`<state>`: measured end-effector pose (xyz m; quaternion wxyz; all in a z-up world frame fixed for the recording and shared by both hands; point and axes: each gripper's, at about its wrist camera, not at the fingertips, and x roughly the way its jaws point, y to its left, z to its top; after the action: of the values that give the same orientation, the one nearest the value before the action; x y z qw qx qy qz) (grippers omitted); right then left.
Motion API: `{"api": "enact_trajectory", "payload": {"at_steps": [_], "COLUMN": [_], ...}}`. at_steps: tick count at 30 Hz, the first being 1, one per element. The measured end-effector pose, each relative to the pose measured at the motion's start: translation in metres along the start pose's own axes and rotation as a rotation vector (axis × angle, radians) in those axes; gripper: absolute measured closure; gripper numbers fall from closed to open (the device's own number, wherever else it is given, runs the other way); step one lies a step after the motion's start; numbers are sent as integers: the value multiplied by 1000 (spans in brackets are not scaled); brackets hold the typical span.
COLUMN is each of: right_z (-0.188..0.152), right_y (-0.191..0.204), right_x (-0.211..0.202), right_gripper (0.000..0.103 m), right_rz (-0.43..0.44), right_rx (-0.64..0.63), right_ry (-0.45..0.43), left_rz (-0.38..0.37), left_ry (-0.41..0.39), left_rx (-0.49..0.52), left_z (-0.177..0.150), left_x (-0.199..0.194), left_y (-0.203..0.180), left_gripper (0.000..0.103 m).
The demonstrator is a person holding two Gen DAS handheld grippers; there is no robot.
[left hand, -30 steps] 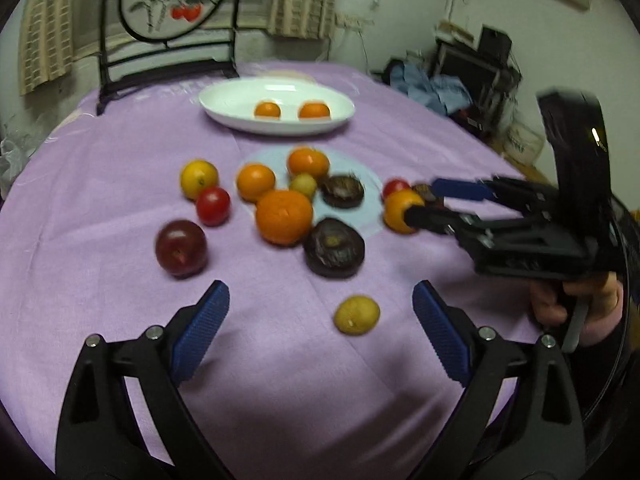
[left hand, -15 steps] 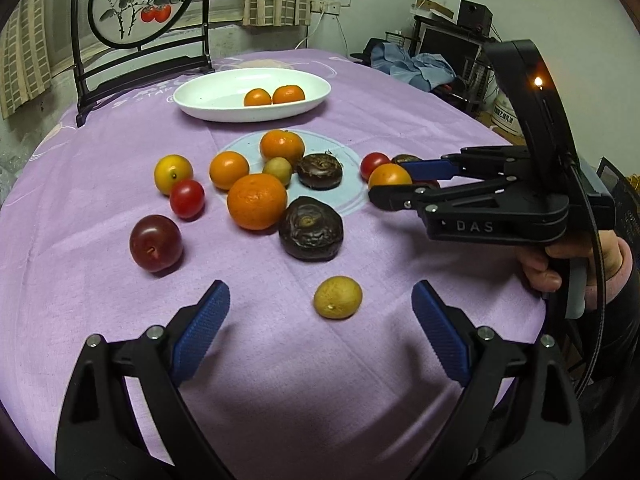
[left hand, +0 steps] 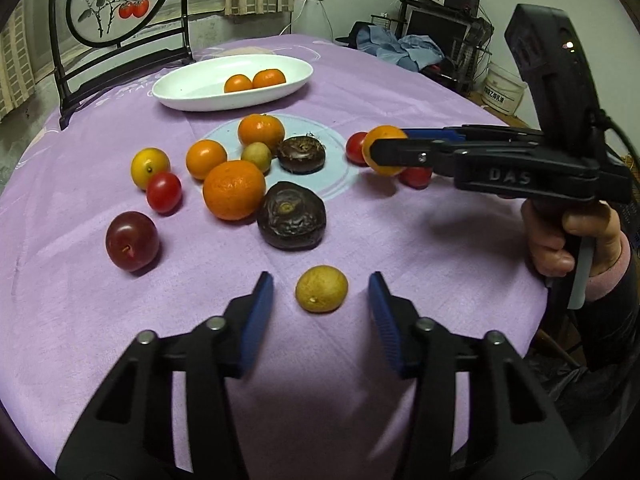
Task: Organize fruits
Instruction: 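Grasp the large orange with the right tool while the left tool grasps a lemon, then drop the orange and lemon into the white dish from both tools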
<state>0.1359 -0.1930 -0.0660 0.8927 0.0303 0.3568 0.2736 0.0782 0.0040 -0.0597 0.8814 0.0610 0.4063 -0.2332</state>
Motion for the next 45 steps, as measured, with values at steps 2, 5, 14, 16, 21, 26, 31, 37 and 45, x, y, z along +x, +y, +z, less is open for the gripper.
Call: {"api": "enact_trajectory", "payload": {"at_steps": [2,5,14,16,21,26,31,37,45], "right_z": [-1,-3,-5,-4,0,37,97,151,165], "right_y": [-2,-4,-7,-6,-6,-13,-32,-75,-104], "right_x": [-1,-2,-9,-11,-14,-21,-13,47,116], "right_gripper": [63,63,63,63,63,63,63,63,63], "right_rz": [20,40,72,90,137,199,153,69,39], "right_rx": [13,26,47,37,45,74,100,180,237], "right_ry": [-3,-3,-35,-44,-55,-107,-200,-155,-7], "left_rz": [12,42,106,108,43,-17,-23,62,155], "left_ry": [-1,15,42,40,6,-48,-129,-151,-20], "left_rx": [5,24,77,77,27,-37,-68,-117,-226], "left_z": [1,2,-4,-4,1,20,66,148,217], "left_x": [1,5,11,11,3,-9,-26,-3,80], "left_y": [-1,-6,-16,-16,-6,10,30,69,133], "left_gripper": [55,62,75,75,75,75,75,75,75]}}
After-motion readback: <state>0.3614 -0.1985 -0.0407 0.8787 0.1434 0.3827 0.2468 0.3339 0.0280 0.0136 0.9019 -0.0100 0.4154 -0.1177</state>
